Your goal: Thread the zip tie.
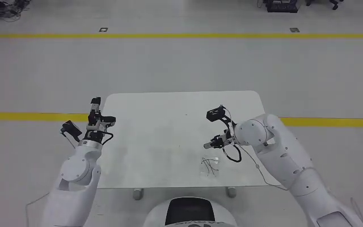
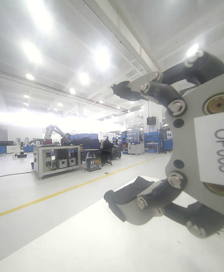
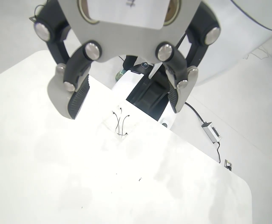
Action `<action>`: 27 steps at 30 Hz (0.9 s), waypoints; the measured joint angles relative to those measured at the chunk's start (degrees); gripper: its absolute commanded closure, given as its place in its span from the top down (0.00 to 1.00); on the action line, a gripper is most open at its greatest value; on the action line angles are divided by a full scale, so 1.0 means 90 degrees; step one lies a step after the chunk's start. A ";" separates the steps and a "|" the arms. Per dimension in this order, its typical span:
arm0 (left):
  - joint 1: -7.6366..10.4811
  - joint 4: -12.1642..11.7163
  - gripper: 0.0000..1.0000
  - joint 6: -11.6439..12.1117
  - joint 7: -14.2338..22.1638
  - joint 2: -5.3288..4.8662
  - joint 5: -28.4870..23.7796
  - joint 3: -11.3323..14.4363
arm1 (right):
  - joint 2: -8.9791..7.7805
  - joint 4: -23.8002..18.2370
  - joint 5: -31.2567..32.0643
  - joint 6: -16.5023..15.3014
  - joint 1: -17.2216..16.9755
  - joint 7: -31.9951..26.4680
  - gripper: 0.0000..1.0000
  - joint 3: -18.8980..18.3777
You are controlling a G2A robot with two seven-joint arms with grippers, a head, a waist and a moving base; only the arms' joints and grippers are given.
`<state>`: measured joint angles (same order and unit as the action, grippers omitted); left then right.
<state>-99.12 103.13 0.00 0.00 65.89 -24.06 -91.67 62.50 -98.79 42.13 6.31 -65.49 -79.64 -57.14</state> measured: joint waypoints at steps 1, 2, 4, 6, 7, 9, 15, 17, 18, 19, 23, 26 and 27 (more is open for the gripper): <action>0.0000 0.0000 1.00 0.0000 0.0000 0.0000 0.0000 0.0000 | 0.0008 0.0041 0.0227 0.0080 0.0084 0.0000 1.00 0.0227; 0.0000 0.0000 1.00 0.0000 0.0000 0.0000 0.0000 0.0000 | 0.0028 0.0114 0.0662 0.0327 0.0238 0.0000 1.00 0.0674; 0.0000 0.0000 1.00 0.0000 0.0000 0.0000 0.0000 0.0000 | 0.0054 0.0290 0.1175 0.0755 0.0507 0.0000 1.00 0.1370; 0.0000 0.0000 1.00 0.0000 0.0000 0.0000 0.0000 0.0000 | 0.0072 0.0571 0.1170 0.1134 0.0841 0.0000 1.00 0.2038; 0.0000 0.0000 1.00 0.0000 0.0000 0.0000 0.0000 0.0000 | 0.0079 0.0696 0.0969 0.1278 0.0994 0.0000 1.00 0.2287; 0.0000 0.0000 1.00 0.0000 0.0000 0.0000 0.0000 0.0000 | 0.0082 0.0965 0.0451 0.1493 0.1376 0.0000 1.00 0.2796; 0.0000 0.0000 1.00 0.0000 0.0000 0.0000 0.0000 0.0000 | 0.0080 0.1024 0.0323 0.1462 0.1499 0.0000 1.00 0.2933; 0.0000 0.0000 1.00 0.0000 0.0000 0.0000 0.0000 0.0000 | 0.0081 0.1023 0.0323 0.1462 0.1500 0.0000 1.00 0.2933; 0.0000 0.0000 1.00 0.0000 0.0000 0.0000 0.0000 0.0000 | 0.0080 0.1023 0.0323 0.1463 0.1500 0.0000 1.00 0.2933; 0.0000 0.0000 1.00 0.0000 0.0000 0.0000 0.0000 0.0000 | 0.0081 0.1023 0.0323 0.1463 0.1500 0.0000 1.00 0.2933; 0.0000 0.0000 1.00 0.0000 0.0000 0.0000 0.0000 0.0000 | 0.0086 0.1017 0.0359 0.1463 0.1481 0.0002 1.00 0.2951; 0.0000 0.0000 1.00 0.0000 0.0000 0.0000 0.0000 0.0000 | 0.0125 0.1068 0.0513 0.1464 0.1378 0.0001 1.00 0.2929; 0.0000 0.0000 1.00 0.0000 0.0000 0.0000 0.0000 0.0000 | 0.0149 0.1106 0.0534 0.1464 0.1318 0.0001 1.00 0.2872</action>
<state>-99.12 103.13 0.00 0.00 65.89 -24.06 -91.67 63.84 -88.83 46.94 19.48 -53.62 -79.64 -31.29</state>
